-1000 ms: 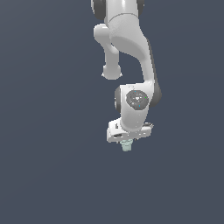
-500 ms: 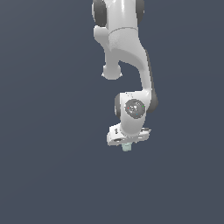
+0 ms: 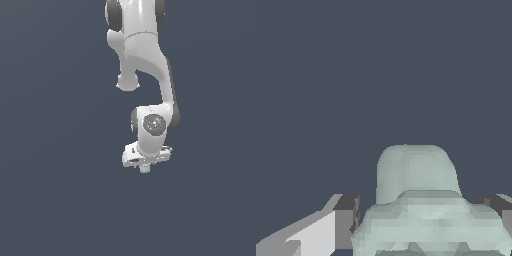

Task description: Pick up the object and move it to a goal position.

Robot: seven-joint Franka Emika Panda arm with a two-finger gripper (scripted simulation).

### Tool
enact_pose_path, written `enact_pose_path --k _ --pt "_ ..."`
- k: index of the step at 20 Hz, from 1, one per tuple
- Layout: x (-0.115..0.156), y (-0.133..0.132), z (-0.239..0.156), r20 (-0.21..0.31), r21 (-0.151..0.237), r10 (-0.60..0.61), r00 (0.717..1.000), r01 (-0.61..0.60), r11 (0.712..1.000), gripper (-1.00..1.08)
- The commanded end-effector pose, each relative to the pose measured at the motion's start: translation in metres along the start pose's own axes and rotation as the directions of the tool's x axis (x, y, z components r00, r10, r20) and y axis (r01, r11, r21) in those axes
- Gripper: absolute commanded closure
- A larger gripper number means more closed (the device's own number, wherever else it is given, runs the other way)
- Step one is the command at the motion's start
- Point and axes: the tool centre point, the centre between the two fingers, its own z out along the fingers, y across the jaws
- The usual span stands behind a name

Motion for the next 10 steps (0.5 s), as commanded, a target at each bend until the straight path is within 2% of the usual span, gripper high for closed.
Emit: enact_pose_path --k 1,10 --pt "0.0 0.0 0.0 0.0 0.0 0.0 1.0 0.0 1.0 1.08" --pt "-0.001 0.003 -0.017 0.0 0.0 0.0 1.0 0.0 1.0 1.08"
